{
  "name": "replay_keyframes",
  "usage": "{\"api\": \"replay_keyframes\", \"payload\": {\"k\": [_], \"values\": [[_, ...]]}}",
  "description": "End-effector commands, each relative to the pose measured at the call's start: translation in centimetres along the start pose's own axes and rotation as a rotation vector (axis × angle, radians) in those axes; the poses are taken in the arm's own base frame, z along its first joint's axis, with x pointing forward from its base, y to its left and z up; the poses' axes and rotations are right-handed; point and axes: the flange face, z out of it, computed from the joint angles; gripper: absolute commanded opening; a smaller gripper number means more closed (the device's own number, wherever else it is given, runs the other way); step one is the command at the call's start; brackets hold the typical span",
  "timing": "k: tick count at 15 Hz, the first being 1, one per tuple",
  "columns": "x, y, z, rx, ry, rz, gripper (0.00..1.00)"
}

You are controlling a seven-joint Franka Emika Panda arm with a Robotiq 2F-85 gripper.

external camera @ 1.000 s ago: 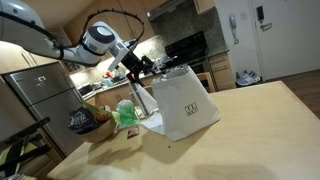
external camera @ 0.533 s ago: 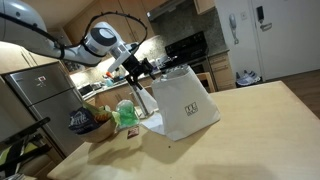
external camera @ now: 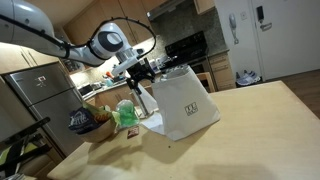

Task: Move the bag slightly forward, take out the TAZO box, and put it on the table

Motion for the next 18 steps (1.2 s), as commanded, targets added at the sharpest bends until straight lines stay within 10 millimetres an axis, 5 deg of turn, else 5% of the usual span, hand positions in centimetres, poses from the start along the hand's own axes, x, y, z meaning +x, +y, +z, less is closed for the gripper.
{"api": "replay_keyframes", "payload": {"k": [1, 2, 3, 12, 18], "values": [[0.1, 0.4, 0.8, 0.041, 0.0, -0.015, 1.0], [0.2, 0.4, 1.1, 0.037, 0.008, -0.013, 0.75], [0.2, 0.3, 1.3, 0.035, -0.003, -0.017, 0.74], [1.0, -2.4, -0.4, -0.003, 0.012, -0.083, 0.05], [1.1, -4.5, -2.2, -0.042, 0.042, -0.12, 0.01]]}}
